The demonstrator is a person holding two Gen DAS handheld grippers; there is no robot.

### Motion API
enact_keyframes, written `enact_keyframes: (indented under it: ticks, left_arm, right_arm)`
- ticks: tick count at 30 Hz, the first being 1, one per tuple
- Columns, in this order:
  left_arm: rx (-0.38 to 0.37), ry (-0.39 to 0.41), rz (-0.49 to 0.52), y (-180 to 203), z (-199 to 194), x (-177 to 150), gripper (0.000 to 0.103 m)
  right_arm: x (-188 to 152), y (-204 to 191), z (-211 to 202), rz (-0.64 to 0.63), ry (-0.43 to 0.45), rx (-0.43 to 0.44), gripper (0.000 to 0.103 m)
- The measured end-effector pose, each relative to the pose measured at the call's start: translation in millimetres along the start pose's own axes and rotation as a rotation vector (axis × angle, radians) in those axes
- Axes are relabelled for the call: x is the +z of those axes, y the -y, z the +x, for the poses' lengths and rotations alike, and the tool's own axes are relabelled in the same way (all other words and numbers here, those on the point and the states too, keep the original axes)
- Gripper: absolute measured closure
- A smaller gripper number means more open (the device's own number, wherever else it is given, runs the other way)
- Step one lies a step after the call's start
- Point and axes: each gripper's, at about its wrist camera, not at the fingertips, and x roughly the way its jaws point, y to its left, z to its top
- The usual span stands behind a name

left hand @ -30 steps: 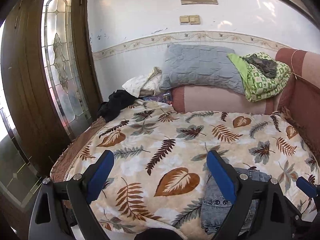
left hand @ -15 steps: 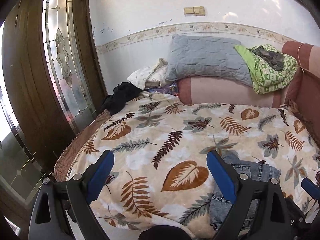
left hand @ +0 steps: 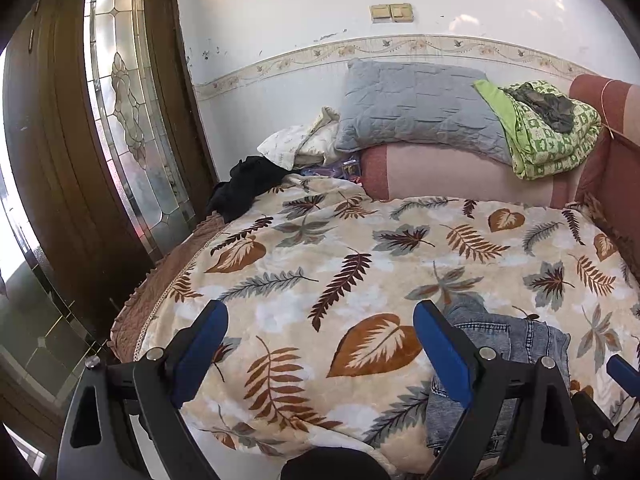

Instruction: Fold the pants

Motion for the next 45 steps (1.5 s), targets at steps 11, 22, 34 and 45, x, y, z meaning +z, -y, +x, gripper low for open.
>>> enact_keyframes:
  ticks: [11, 22, 34, 45]
  left_arm:
    - [-0.001, 0.003, -0.002, 0, -1, 0, 0.009]
    - [-0.005, -0.013, -0.003, -4, 3, -4, 0.009]
    - [-0.013, -0.02, 0.009, -4, 4, -10, 0.009]
    - [-0.03, -0.023, 0.043, 7, -1, -15, 0.009]
  right_arm:
    - [0, 7, 8, 0.037, -0.033, -0.001, 0.034]
    - [2, -1, 8, 0.017, -0.035, -0.006, 0.034]
    - [6, -5, 0, 0.006, 0.001, -0.031, 0.034]
    - [3, 3, -7, 0.019, 0.019, -0.067, 0.034]
